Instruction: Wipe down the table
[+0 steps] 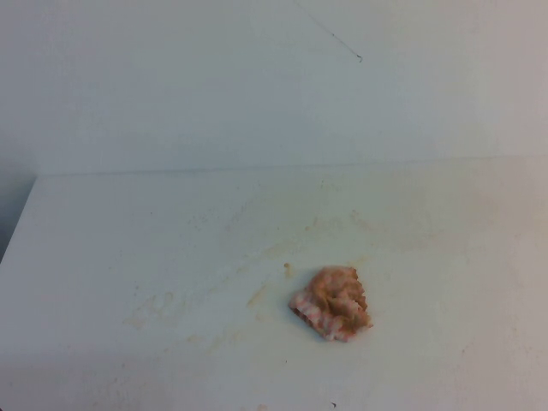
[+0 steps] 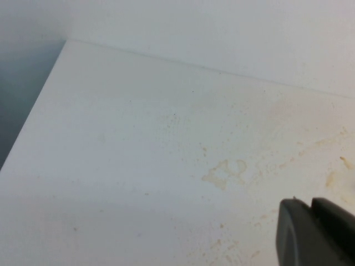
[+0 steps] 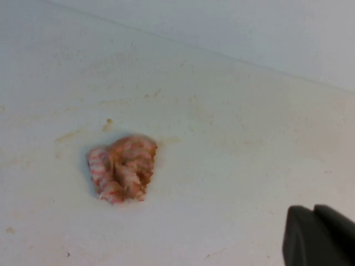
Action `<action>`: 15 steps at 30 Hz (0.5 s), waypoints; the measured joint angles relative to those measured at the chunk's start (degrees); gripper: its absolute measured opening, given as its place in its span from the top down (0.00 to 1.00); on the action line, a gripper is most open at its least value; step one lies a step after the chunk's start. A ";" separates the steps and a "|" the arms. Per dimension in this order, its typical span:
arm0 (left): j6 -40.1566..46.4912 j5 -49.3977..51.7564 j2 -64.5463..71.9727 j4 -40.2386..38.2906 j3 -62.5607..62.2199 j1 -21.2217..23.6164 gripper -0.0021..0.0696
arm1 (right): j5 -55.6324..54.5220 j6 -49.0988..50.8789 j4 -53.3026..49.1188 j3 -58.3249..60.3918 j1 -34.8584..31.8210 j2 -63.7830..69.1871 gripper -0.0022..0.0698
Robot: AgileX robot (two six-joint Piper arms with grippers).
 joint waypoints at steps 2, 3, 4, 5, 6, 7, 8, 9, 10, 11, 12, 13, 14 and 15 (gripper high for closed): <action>0.00 0.00 0.00 0.00 0.00 0.00 0.97 | 0.10 0.00 0.00 0.93 0.00 0.00 0.97; 0.00 0.00 0.00 0.00 0.00 0.11 0.97 | 0.10 0.00 0.00 1.47 0.00 -0.38 0.97; 0.00 0.00 0.00 0.00 0.00 0.21 0.97 | 0.10 0.00 0.00 2.01 0.00 -0.79 0.97; 0.00 0.00 0.00 -0.12 0.00 0.75 0.97 | 0.10 0.00 0.00 2.86 0.00 -1.41 0.97; 0.00 0.00 0.00 -0.22 0.00 1.60 0.97 | 0.10 0.00 -0.08 3.82 0.00 -2.26 0.97; 0.00 0.00 0.00 -0.22 0.00 2.49 0.97 | 0.10 0.00 -0.08 4.66 0.00 -3.11 0.97; 0.00 0.00 0.00 -0.22 0.00 3.77 0.97 | 0.42 0.00 -0.08 5.67 -0.14 -4.29 0.97; 0.00 0.00 0.00 -0.22 0.00 5.19 0.97 | 0.42 0.00 -0.08 6.62 -0.45 -5.60 0.97; 0.00 0.00 0.00 -0.22 0.00 6.32 0.97 | 0.52 0.00 0.03 7.55 -1.04 -6.74 0.97; 0.00 0.00 0.00 -0.22 0.00 7.68 0.97 | 0.52 0.00 0.28 8.41 -1.99 -8.24 0.97; 0.00 0.00 0.00 -0.22 0.00 8.93 0.97 | 0.83 0.00 0.39 9.23 -3.15 -9.75 0.97; 0.00 0.00 0.00 -0.22 0.00 9.99 0.97 | 1.16 0.00 0.39 9.75 -4.35 -11.26 0.97; 0.00 0.00 0.00 -0.22 0.00 10.85 0.97 | 1.79 0.00 0.39 10.13 -5.43 -12.78 0.97; 0.00 0.00 0.00 -0.11 0.00 11.53 0.97 | 2.65 0.00 0.39 10.44 -6.27 -14.31 0.97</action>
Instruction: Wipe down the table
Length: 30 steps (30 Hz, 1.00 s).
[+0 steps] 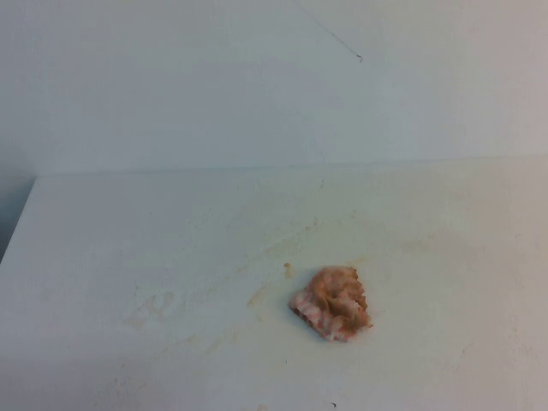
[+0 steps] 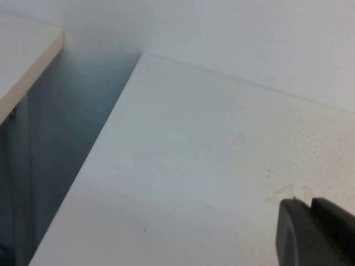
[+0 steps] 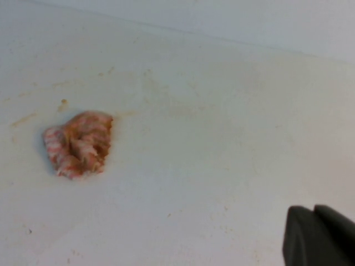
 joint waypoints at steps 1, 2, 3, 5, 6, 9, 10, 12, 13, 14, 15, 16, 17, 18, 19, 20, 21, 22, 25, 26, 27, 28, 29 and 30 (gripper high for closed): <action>0.00 0.00 0.00 -0.01 0.00 0.40 0.97 | 0.85 0.00 0.00 0.00 -0.46 -1.25 0.97; 0.00 0.00 0.00 -0.01 0.00 0.62 0.97 | 1.57 0.00 0.00 0.09 -0.74 -2.85 0.97; 0.00 0.00 0.00 -0.01 0.00 0.73 0.97 | 2.33 0.00 0.00 0.09 -0.96 -4.52 0.97; 0.00 0.00 0.00 -0.01 0.00 0.62 0.97 | 3.01 0.00 0.00 0.36 -1.17 -7.57 0.97; 0.00 0.00 0.00 -0.01 0.00 0.62 0.97 | 3.39 0.00 0.00 0.43 -1.17 -9.14 0.97; 0.00 0.00 0.00 -0.01 0.00 0.62 0.97 | 3.75 0.00 0.00 0.43 -2.20 -12.94 0.97; 0.00 0.00 0.00 -0.01 0.00 0.62 0.97 | 3.79 0.00 0.00 0.43 -2.80 -13.71 0.97; 0.00 0.00 0.00 -0.01 0.00 0.62 0.97 | 3.99 0.00 0.00 0.43 -4.78 -15.19 0.97; 0.00 0.00 0.00 -0.01 0.00 0.62 0.97 | 3.99 0.00 0.00 0.43 -5.63 -15.56 0.97; 0.00 0.00 0.00 -0.01 0.00 0.62 0.97 | 3.99 0.00 0.00 0.69 -6.59 -16.06 0.97; 0.00 0.00 0.00 -0.01 0.00 0.62 0.97 | 3.99 0.00 0.00 1.13 -7.43 -16.66 0.97; 0.00 0.00 0.00 -0.01 0.00 0.62 0.97 | 3.99 0.00 0.00 1.75 -8.01 -17.20 0.97; 0.00 0.00 0.00 -0.01 0.00 0.62 0.97 | 3.99 0.00 0.00 2.62 -8.64 -17.85 0.97; 0.00 0.00 0.00 -0.01 0.00 0.62 0.97 | 3.99 0.00 0.00 3.77 -9.23 -18.61 0.97; 0.00 0.00 0.00 -0.01 0.00 0.62 0.97 | 3.99 0.00 0.00 4.92 -9.76 -19.36 0.97; 0.00 0.00 0.00 -0.01 0.00 0.62 0.97 | 3.88 0.00 -0.26 6.65 -10.26 -20.47 0.97; 0.00 0.00 0.00 -0.01 0.00 0.62 0.97 | 3.51 0.00 -0.86 8.78 -10.67 -21.80 0.97; 0.00 0.00 0.00 -0.01 0.00 0.62 0.97 | 2.52 0.00 -1.68 11.37 -10.91 -23.31 0.97; 0.00 0.00 0.00 -0.01 0.00 0.62 0.97 | -5.63 0.23 -3.78 20.14 -11.37 -27.82 0.97; 0.00 0.00 0.00 -0.01 0.00 0.62 0.97 | -9.08 0.23 -4.50 23.49 -11.51 -28.91 0.97; 0.00 0.00 0.00 -0.01 0.00 0.62 0.97 | -13.64 0.34 -5.13 26.73 -12.03 -30.05 0.97; 0.00 0.00 0.00 -0.01 0.00 0.62 0.97 | -18.32 0.33 -5.75 29.72 -12.64 -30.88 0.97; 0.00 0.00 0.00 -0.01 0.00 0.62 0.97 | -21.89 0.59 -6.03 31.89 -13.37 -31.44 0.97; 0.00 0.00 0.00 -0.01 0.00 0.62 0.97 | -26.15 1.26 -6.28 34.29 -14.11 -31.67 0.97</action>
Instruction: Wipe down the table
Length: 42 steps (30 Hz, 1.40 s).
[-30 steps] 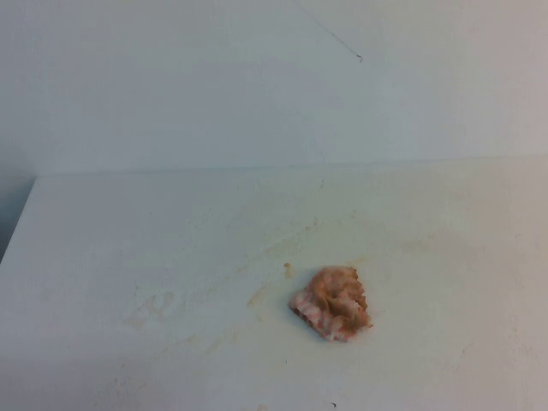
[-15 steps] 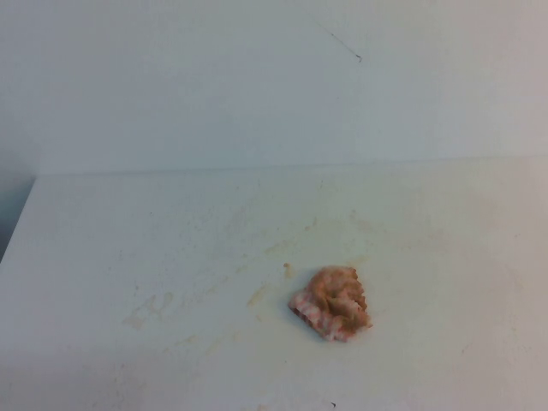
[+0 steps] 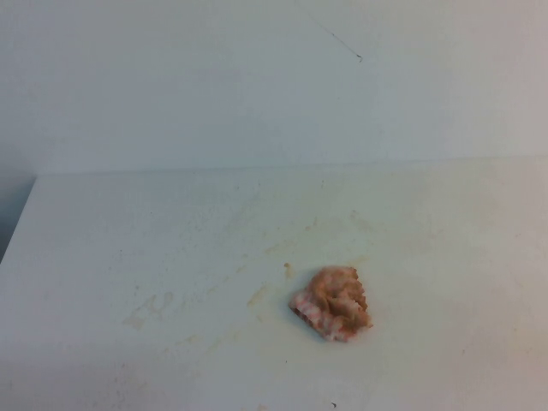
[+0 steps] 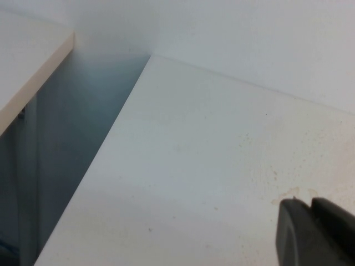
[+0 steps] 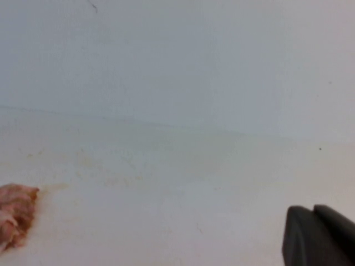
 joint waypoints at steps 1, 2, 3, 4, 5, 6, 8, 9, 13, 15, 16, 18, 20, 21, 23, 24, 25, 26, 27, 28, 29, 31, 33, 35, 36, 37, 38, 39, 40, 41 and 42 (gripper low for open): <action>0.00 0.00 0.00 0.00 0.00 0.00 0.97 | -3.54 0.75 -0.25 2.00 -0.59 -0.26 0.97; 0.00 0.00 0.00 0.00 0.00 0.00 0.97 | -6.28 1.47 -0.25 3.26 -0.89 -0.28 0.97; 0.00 0.00 0.00 0.00 0.00 0.00 0.97 | -8.05 1.84 -0.38 4.41 -1.00 -0.28 0.97; 0.00 0.00 0.00 0.00 0.00 0.00 0.97 | -9.15 2.07 -0.49 5.14 -1.13 -0.28 0.97; 0.00 0.00 0.00 0.00 0.00 0.00 0.97 | -9.54 2.25 -0.62 5.55 -1.13 -0.38 0.97; 0.00 0.00 0.00 0.00 0.00 0.00 0.97 | -9.82 2.23 -0.74 5.64 -1.13 -0.38 0.97; 0.00 0.00 0.00 0.00 0.00 0.00 0.97 | -10.41 2.36 -0.87 5.79 -1.13 -0.38 0.97; 0.00 0.00 0.00 0.00 0.00 0.00 0.97 | -11.04 2.40 -0.87 6.02 -1.13 -0.38 0.97; 0.00 0.00 0.00 0.00 0.00 0.00 0.97 | -15.46 1.60 1.04 8.17 -1.13 -0.50 0.97; 0.00 0.00 0.00 0.00 0.00 0.00 0.97 | -16.94 -1.98 4.21 9.35 -1.13 -1.29 0.97; 0.00 0.00 0.00 0.00 0.00 0.00 0.97 | -16.96 -5.29 6.99 9.64 -1.13 -1.85 0.97; 0.00 0.00 0.00 0.12 0.00 0.00 0.97 | -16.96 -12.40 13.15 9.66 -1.27 -2.77 0.97; 0.00 0.00 0.00 0.12 0.00 0.00 0.97 | -16.25 -17.89 16.69 9.66 -1.56 -3.16 0.97; 0.00 0.00 0.00 0.12 0.00 0.00 0.97 | -15.33 -19.63 17.70 9.66 -1.99 -3.52 0.97; 0.00 0.00 0.00 0.12 0.00 0.00 0.97 | -13.01 -21.30 18.57 9.66 -3.04 -4.12 0.97; 0.00 0.00 0.00 0.12 0.00 0.00 0.97 | -11.59 -21.30 18.82 9.66 -3.82 -4.77 0.97; 0.00 0.00 0.00 0.12 0.00 0.00 0.97 | -10.49 -21.30 18.85 9.92 -4.77 -5.42 0.97; 0.00 0.00 0.00 0.12 0.00 0.00 0.97 | -9.94 -21.30 18.95 10.25 -5.64 -5.92 0.97; 0.00 0.00 0.00 0.12 0.00 0.00 0.97 | -9.51 -20.76 18.95 10.86 -6.79 -6.30 0.97; 0.00 0.00 0.00 0.12 0.00 0.00 0.97 | -9.24 -19.84 18.95 11.59 -7.96 -6.57 0.97; 0.00 0.00 0.00 0.12 0.00 0.00 0.97 | -9.09 -18.91 18.95 12.32 -9.05 -6.66 0.97; 0.00 0.00 0.00 0.02 0.00 0.00 0.97 | -8.52 -16.32 18.95 14.14 -10.41 -6.66 0.97; 0.00 0.00 0.00 0.02 0.00 0.00 0.97 | -6.88 -14.54 18.97 14.86 -10.55 -6.66 0.97; 0.00 0.00 0.00 0.02 0.00 0.00 0.97 | -4.97 -13.82 19.07 14.86 -10.75 -6.66 0.97; 0.00 0.00 0.00 0.02 0.00 0.00 0.97 | -4.05 -13.53 18.96 14.86 -10.76 -6.66 0.97; 0.00 0.00 0.00 0.02 0.00 0.00 0.97 | -3.49 -13.43 18.96 14.86 -10.86 -6.66 0.97; 0.00 0.00 0.00 0.02 0.00 0.00 0.97 | -3.21 -13.43 18.96 14.86 -10.83 -6.66 0.97; 0.00 0.00 0.00 0.02 0.00 0.00 0.97 | -3.09 -13.43 18.96 14.86 -10.83 -6.66 0.97; 0.00 0.00 0.00 0.02 0.00 0.00 0.97 | -3.09 -13.30 18.88 14.86 -10.83 -6.66 0.97; 0.00 0.00 0.00 0.02 0.00 0.00 0.97 | -3.09 -13.30 18.88 14.86 -10.83 -6.66 0.97; 0.00 0.00 0.00 0.02 0.00 0.00 0.97 | -3.09 -13.30 18.88 14.86 -10.83 -6.66 0.97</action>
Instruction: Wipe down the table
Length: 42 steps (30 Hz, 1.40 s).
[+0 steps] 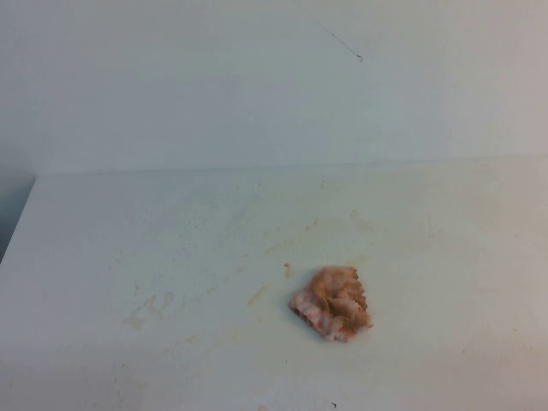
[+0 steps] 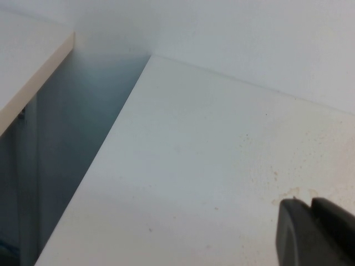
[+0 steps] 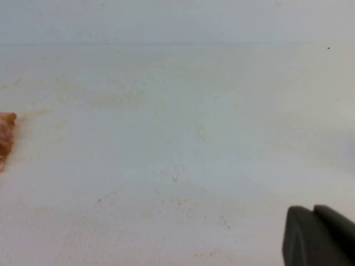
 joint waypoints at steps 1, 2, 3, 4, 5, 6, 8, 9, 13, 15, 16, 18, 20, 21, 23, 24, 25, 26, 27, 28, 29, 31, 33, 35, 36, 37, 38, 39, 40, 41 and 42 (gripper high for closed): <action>0.00 0.00 0.00 0.00 0.00 0.00 0.97 | 0.00 0.00 0.00 0.00 0.00 -0.05 0.97; 0.00 0.00 0.00 0.00 0.00 0.00 0.97 | 0.00 0.00 0.00 0.00 0.00 -0.05 0.97; 0.00 0.00 0.00 0.00 0.00 0.00 0.97 | 0.00 0.00 0.00 0.00 0.00 -0.05 0.97; 0.00 0.00 0.00 0.00 0.00 0.00 0.97 | 0.00 0.00 0.00 0.00 0.00 -0.05 0.97; 0.00 0.00 0.00 0.00 0.00 0.00 0.97 | 0.00 0.00 0.00 0.00 0.00 -0.05 0.97; 0.00 0.00 0.00 0.00 0.00 0.00 0.97 | 0.00 0.00 0.00 0.00 0.00 -0.05 0.97; 0.00 0.00 0.00 0.00 0.00 0.00 0.97 | 0.00 0.00 0.00 0.00 0.00 -0.05 0.97; 0.00 0.00 0.00 0.00 0.00 0.00 0.97 | 0.00 0.00 0.00 0.00 0.00 -0.05 0.97; 0.00 0.00 0.00 0.00 0.00 0.00 0.97 | 0.00 0.00 0.00 0.00 0.00 -0.05 0.97; 0.00 0.00 0.00 0.00 0.00 0.00 0.97 | 0.05 0.00 0.00 0.00 0.00 -0.05 0.97; 0.00 0.00 0.00 0.00 0.00 0.00 0.97 | 0.05 0.09 0.00 0.00 0.00 -0.05 0.97; 0.00 0.00 0.00 0.00 0.00 0.00 0.97 | 0.05 0.09 0.00 0.00 0.00 -0.05 0.97; 0.00 0.00 0.00 0.00 0.00 0.00 0.97 | 0.05 0.09 0.00 0.00 0.00 -0.05 0.97; 0.00 0.00 0.00 0.00 0.00 0.00 0.97 | 0.05 0.09 0.00 0.00 0.00 -0.05 0.97; 0.00 0.00 0.00 0.00 0.00 0.00 0.97 | 0.05 -0.02 0.00 0.00 0.00 -0.05 0.97; 0.00 0.00 0.00 0.00 0.00 0.00 0.97 | 0.05 -0.02 0.00 0.00 0.00 -0.05 0.97; 0.00 0.00 0.00 0.00 0.00 0.00 0.97 | 0.05 -0.31 0.00 0.00 0.00 -0.05 0.97; 0.00 0.00 0.00 0.00 0.00 0.00 0.97 | 0.05 -0.76 0.00 0.00 0.00 -0.05 0.97; 0.00 0.00 0.00 0.00 0.00 0.00 0.97 | 0.05 -1.15 0.00 0.00 0.00 -0.05 0.97; 0.00 0.00 0.00 0.00 0.00 0.00 0.97 | 0.05 -1.78 0.00 0.00 0.00 -0.05 0.97; 0.00 0.00 0.00 0.00 0.00 0.00 0.97 | 0.05 -2.16 0.00 0.00 0.00 -0.05 0.97; 0.00 0.00 0.00 0.00 0.00 0.00 0.97 | 0.14 -2.57 0.00 0.00 0.00 -0.05 0.97; 0.00 0.00 0.00 0.00 0.00 0.00 0.97 | 0.18 -2.57 0.00 0.00 0.00 -0.05 0.97; 0.00 0.00 0.00 0.00 0.00 0.00 0.97 | 0.31 -2.57 0.00 0.00 0.00 -0.05 0.97; 0.00 0.00 0.00 0.00 0.00 0.00 0.97 | 0.43 -2.57 0.00 0.00 0.00 -0.05 0.97; 0.00 0.00 0.00 0.00 0.00 0.00 0.97 | 0.74 -2.57 0.00 0.00 0.00 -0.05 0.97; 0.00 0.00 0.00 0.00 0.00 0.00 0.97 | 1.01 -2.57 0.00 -0.10 0.00 -0.05 0.97; 0.00 0.00 0.00 0.00 0.00 0.00 0.97 | 1.12 -2.57 0.00 -0.10 0.00 -0.05 0.97; 0.00 0.00 0.00 0.00 0.00 0.00 0.97 | 1.12 -2.57 0.10 -0.10 0.00 -0.05 0.97; 0.00 0.00 0.00 0.00 0.00 0.00 0.97 | 1.12 -2.57 0.10 -0.10 0.00 -0.05 0.97; 0.00 0.00 0.00 0.00 0.00 0.00 0.97 | 1.16 -2.57 0.20 -0.10 0.00 -0.05 0.97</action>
